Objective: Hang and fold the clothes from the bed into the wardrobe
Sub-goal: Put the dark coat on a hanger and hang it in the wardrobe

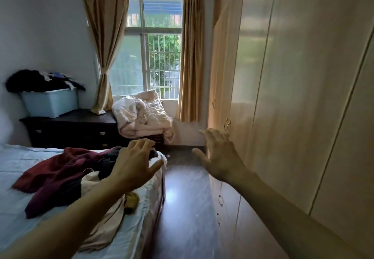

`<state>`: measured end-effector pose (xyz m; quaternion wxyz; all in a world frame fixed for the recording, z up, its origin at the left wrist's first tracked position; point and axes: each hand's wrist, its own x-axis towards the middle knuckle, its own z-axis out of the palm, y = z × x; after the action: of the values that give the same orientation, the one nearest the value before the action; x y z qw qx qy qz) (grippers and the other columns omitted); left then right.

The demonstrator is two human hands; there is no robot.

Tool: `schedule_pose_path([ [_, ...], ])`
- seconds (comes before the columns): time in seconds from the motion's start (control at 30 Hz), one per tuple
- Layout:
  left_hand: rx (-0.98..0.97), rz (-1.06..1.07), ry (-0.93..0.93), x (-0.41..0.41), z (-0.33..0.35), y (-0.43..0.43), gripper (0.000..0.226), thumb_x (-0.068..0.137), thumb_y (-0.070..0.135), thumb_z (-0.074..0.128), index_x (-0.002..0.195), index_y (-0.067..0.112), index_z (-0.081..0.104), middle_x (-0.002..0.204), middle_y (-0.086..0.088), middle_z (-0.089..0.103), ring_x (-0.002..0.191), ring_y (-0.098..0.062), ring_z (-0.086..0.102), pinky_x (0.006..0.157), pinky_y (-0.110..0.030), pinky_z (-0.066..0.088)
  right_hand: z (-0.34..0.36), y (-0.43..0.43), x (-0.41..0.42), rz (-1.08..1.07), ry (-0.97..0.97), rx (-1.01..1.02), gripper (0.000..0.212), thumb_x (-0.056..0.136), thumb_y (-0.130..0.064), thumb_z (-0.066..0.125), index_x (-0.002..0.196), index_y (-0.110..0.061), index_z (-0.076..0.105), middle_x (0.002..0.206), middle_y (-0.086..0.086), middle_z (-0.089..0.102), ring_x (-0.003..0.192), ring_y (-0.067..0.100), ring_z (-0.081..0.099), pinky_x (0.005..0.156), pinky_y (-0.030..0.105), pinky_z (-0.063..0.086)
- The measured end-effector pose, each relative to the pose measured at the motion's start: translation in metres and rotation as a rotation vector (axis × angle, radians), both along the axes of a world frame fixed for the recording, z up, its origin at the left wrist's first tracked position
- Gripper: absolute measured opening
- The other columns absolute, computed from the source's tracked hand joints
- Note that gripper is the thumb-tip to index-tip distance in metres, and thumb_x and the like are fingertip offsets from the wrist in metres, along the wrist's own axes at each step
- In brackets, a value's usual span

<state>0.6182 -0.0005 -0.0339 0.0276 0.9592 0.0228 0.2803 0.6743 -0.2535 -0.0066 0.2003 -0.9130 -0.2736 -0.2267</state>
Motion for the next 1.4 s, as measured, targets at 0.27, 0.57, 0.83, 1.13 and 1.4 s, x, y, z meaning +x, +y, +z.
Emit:
schedule_pose_path([
  [0.27, -0.050, 0.055, 0.037, 0.099, -0.033, 0.033, 0.066, 0.086, 0.064, 0.054, 0.139, 0.025, 0.045, 0.141, 0.003, 0.050, 0.126, -0.020, 0.045, 0.100, -0.039, 0.043, -0.038, 0.045, 0.120, 0.058, 0.036, -0.033, 0.061, 0.095, -0.058, 0.048, 0.146, -0.027, 0.035, 0.153, -0.001, 0.038, 0.140, 0.022, 0.033, 0.113, 0.040, 0.032],
  [0.57, -0.120, 0.081, 0.042, 0.260, -0.060, 0.117, 0.064, 0.086, 0.063, 0.054, 0.138, 0.027, 0.046, 0.141, 0.004, 0.050, 0.127, -0.020, 0.045, 0.100, -0.038, 0.042, -0.058, 0.126, 0.292, 0.068, 0.077, -0.117, 0.063, 0.095, -0.061, 0.046, 0.148, -0.029, 0.033, 0.155, -0.003, 0.035, 0.142, 0.020, 0.032, 0.114, 0.041, 0.033],
  [0.83, -0.158, 0.082, 0.088, 0.392, -0.081, 0.162, 0.059, 0.087, 0.059, 0.057, 0.133, 0.023, 0.050, 0.136, 0.003, 0.054, 0.124, -0.022, 0.048, 0.098, -0.037, 0.041, -0.071, 0.166, 0.428, 0.101, 0.166, 0.003, 0.057, 0.096, -0.050, 0.054, 0.145, -0.023, 0.041, 0.149, -0.001, 0.044, 0.136, 0.019, 0.040, 0.114, 0.039, 0.037],
  [1.13, -0.125, 0.212, 0.188, 0.537, -0.125, 0.207, 0.064, 0.087, 0.060, 0.055, 0.139, 0.023, 0.046, 0.141, 0.005, 0.050, 0.130, -0.020, 0.044, 0.101, -0.039, 0.040, -0.119, 0.230, 0.606, 0.260, 0.167, -0.013, 0.057, 0.095, -0.051, 0.055, 0.144, -0.023, 0.043, 0.147, 0.000, 0.045, 0.137, 0.021, 0.038, 0.112, 0.043, 0.037],
  [1.4, -0.171, 0.374, 0.148, 0.658, -0.108, 0.245, 0.065, 0.088, 0.057, 0.057, 0.139, 0.019, 0.047, 0.142, 0.003, 0.051, 0.131, -0.021, 0.044, 0.104, -0.040, 0.042, -0.124, 0.289, 0.768, 0.430, 0.189, -0.070, 0.060, 0.095, -0.050, 0.054, 0.146, -0.021, 0.042, 0.151, 0.001, 0.043, 0.141, 0.021, 0.034, 0.114, 0.040, 0.034],
])
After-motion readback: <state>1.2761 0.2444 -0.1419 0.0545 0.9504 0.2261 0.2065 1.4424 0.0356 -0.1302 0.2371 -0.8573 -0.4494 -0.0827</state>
